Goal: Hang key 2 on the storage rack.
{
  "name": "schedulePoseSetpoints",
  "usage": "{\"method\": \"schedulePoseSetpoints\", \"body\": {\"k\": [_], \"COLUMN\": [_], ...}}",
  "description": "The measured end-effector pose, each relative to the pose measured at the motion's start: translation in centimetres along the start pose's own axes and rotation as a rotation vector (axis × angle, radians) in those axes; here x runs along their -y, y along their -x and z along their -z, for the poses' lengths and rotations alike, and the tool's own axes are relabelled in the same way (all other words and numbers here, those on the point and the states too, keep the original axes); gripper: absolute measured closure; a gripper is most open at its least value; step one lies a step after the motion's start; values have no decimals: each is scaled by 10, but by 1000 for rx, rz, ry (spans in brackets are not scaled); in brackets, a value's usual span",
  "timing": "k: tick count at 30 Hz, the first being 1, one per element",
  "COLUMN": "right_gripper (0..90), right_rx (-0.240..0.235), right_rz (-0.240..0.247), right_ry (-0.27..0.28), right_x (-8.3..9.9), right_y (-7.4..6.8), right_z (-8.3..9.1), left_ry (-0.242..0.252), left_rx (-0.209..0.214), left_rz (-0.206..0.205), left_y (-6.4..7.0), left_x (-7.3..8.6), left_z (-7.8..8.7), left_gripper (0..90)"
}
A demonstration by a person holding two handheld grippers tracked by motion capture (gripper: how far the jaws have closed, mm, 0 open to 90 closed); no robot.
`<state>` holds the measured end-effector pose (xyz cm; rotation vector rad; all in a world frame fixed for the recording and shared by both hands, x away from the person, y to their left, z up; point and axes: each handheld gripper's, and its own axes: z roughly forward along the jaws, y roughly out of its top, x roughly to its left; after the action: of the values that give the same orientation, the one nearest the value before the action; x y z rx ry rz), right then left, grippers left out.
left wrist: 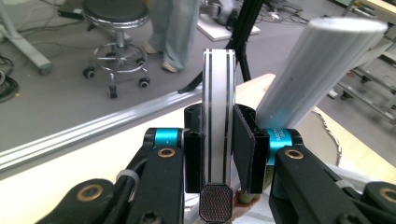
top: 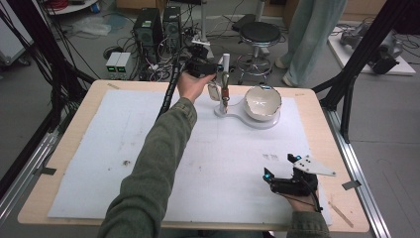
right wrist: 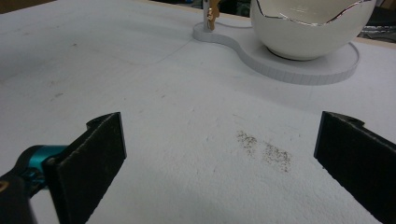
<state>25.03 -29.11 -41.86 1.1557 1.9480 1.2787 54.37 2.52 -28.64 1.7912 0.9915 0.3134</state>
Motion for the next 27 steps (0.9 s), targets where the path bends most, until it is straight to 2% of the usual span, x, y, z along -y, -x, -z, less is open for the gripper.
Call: {"method": "schedulePoseSetpoints", "body": {"k": [6, 7, 10, 14, 16, 18, 19, 27], "right_gripper": [10, 11, 10, 10, 10, 10, 10, 10], "right_rx": [-3, -5, -7, -7, -7, -6, -6, -10], "right_rz": [3, 3, 6, 0, 0, 1, 4, 2], "right_ry": [3, 2, 1, -4, -3, -3, -3, -6], "right_x": [-1, -1, -1, -1, -1, -1, -1, -2], "right_y": [-1, -1, -1, -2, -2, -2, -2, -2], "right_z": [-1, -1, -2, -2, -2, -3, -3, -4], "left_ry": [-21, -20, -18, -19, -19, -8, -10, -16], "left_rx": [18, 16, 13, 8, -15, -60, -64, -65], "left_rz": [19, 24, 34, 44, 40, 21, 16, 14], "left_y": [-5, -6, -10, -15, -17, -16, -17, -24], "left_x": [3, 3, 4, 4, 6, 7, 8, 13], "left_z": [4, 6, 10, 16, 20, 24, 26, 37], "left_gripper": [725, 678, 636, 523, 477, 412, 383, 232]}}
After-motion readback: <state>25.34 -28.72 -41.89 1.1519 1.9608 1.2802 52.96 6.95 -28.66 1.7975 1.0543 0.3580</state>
